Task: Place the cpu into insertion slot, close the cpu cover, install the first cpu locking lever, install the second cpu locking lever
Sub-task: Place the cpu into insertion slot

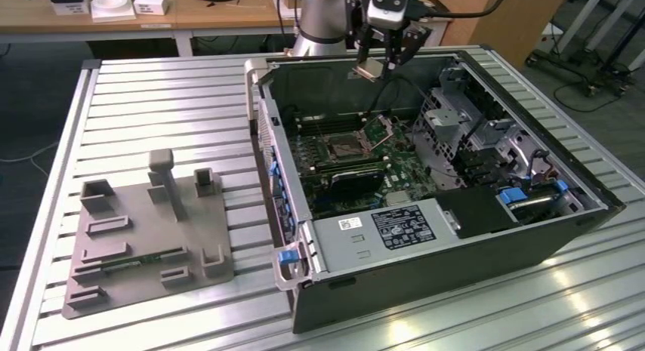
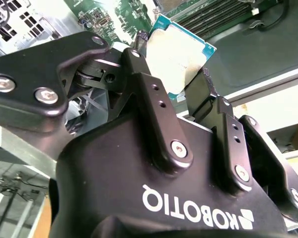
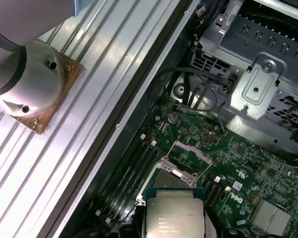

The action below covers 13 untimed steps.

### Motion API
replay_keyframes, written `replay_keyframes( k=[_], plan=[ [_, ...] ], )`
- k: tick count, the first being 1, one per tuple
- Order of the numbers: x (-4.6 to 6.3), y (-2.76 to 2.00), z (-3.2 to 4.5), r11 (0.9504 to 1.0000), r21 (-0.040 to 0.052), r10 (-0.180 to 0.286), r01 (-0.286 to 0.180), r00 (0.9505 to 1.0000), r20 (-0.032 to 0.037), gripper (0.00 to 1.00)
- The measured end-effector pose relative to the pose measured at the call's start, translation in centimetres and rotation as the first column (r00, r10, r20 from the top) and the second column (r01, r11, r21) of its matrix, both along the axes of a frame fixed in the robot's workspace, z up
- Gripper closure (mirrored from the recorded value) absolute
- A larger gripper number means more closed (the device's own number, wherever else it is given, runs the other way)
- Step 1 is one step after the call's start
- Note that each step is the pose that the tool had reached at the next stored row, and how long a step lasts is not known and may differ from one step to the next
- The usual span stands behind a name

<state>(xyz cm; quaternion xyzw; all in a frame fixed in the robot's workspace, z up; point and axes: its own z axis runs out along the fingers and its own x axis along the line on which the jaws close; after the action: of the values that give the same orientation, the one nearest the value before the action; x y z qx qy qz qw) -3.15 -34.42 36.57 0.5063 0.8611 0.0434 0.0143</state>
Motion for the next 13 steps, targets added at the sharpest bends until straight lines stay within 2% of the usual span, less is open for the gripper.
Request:
replay_keyframes(
  k=[13],
  plan=[
    [0.00, 0.00, -0.01, 0.9982, 0.0000, -0.059, 0.059, 0.9982, 0.0000, 0.46]
  ],
)
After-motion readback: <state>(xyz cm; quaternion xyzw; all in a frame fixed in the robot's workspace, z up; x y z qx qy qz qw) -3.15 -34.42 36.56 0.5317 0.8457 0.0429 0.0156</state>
